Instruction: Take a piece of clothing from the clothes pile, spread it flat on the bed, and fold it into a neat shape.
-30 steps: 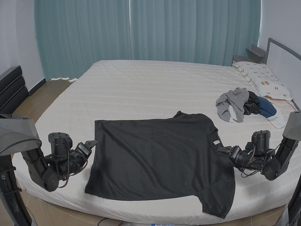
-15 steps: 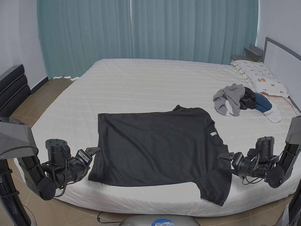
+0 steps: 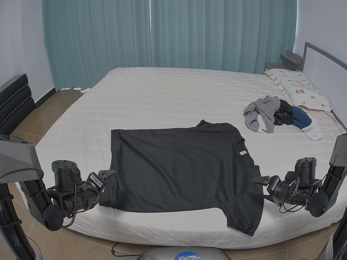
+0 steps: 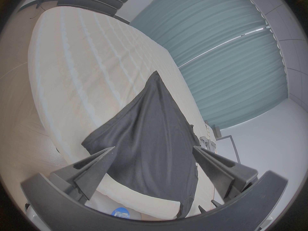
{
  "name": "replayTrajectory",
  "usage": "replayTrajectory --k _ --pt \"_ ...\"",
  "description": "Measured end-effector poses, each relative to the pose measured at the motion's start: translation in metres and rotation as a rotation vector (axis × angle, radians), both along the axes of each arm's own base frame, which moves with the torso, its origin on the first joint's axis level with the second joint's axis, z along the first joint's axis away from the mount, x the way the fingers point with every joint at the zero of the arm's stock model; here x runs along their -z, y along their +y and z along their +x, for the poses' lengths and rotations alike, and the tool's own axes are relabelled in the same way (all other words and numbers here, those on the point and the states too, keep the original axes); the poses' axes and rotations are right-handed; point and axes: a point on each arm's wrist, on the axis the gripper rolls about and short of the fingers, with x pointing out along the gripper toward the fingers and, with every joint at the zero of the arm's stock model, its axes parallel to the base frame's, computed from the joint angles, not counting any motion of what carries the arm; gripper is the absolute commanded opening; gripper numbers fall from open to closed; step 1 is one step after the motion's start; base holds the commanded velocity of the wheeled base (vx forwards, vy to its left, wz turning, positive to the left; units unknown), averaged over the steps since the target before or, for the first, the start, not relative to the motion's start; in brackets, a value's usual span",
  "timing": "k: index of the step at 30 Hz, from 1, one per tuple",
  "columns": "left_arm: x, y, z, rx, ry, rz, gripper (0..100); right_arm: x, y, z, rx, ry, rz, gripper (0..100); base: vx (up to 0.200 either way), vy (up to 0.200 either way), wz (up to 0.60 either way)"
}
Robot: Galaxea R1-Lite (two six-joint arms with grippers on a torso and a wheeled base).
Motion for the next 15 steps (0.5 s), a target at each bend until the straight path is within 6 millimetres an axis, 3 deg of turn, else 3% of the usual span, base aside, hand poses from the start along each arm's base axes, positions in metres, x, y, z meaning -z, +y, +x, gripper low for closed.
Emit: replayTrajectory --k 15 --pt "0.024 0.016 -0.021 0.038 0.116 0.152 100 -0.001 0.000 -0.002 -0.003 -0.017 0.001 100 0.000 0.000 0.00"
